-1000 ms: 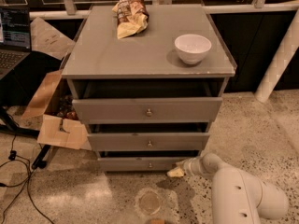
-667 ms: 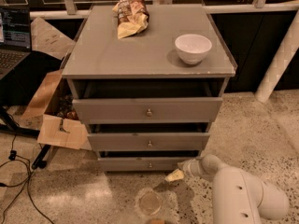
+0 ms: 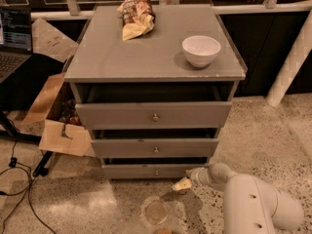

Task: Close bottom drawer

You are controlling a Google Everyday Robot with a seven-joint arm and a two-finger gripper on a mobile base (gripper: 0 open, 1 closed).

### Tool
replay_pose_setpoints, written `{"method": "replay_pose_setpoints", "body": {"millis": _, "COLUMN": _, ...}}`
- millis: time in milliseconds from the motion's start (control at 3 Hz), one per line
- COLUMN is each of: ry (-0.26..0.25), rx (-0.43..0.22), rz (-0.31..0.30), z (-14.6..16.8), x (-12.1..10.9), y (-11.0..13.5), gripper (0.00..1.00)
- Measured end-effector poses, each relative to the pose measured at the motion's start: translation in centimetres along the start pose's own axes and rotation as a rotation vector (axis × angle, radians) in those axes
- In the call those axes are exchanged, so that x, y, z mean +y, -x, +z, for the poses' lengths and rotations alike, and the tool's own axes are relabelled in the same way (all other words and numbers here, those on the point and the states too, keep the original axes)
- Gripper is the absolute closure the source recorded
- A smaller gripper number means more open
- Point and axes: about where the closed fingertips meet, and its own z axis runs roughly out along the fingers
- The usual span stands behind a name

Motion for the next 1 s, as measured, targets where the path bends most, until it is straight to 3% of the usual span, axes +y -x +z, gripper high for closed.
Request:
{"method": "replay_pose_setpoints", "body": {"millis": 667, "ry": 0.109, "rx": -0.039, "rz": 0.156, "z": -3.2, "x": 4.7, "y": -7.1, "gripper": 0.00}}
{"method": "replay_pose_setpoints", "body": {"millis": 1000, "ry": 0.111, "rx": -0.041, "rz": 0.163, "z": -3.5, "x": 4.8, "y": -7.5, "gripper": 0.00}}
